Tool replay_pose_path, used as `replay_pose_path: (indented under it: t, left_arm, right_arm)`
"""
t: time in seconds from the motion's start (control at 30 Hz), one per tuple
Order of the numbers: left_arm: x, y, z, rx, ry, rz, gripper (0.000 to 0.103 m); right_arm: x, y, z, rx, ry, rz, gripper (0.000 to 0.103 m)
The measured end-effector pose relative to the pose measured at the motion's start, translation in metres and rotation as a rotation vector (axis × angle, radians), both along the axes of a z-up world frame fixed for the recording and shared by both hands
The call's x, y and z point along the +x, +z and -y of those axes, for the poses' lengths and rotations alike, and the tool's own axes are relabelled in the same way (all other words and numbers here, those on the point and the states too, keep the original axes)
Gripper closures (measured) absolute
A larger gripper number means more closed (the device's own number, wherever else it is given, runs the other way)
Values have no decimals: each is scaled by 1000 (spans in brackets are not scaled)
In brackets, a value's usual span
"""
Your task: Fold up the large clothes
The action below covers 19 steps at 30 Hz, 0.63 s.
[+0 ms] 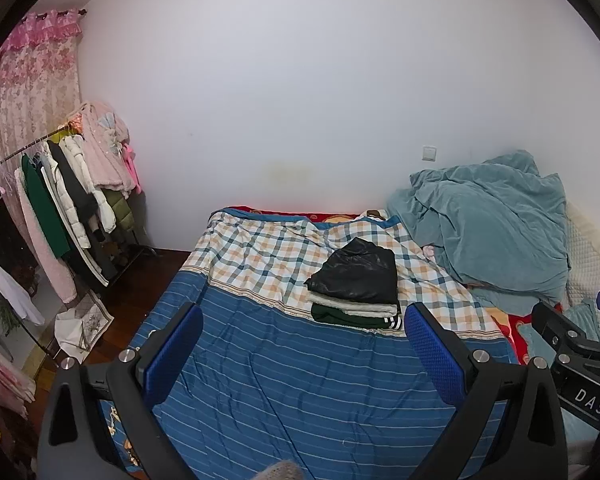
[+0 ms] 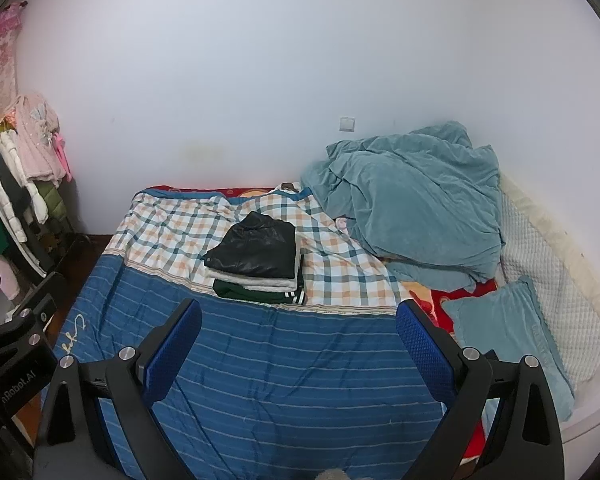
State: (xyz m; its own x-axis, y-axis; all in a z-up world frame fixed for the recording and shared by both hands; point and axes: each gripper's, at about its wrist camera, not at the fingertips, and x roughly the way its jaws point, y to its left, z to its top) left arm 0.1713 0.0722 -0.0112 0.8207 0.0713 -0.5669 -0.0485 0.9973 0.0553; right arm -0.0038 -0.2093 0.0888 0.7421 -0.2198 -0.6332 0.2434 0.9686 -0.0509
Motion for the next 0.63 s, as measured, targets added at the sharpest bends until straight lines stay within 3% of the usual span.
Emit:
replay_pose_path:
  t: [0.63]
  left_arm:
    - [-6, 1, -5, -10, 2, -1, 0]
  right_arm:
    - [3, 0, 2, 8, 6, -3, 4]
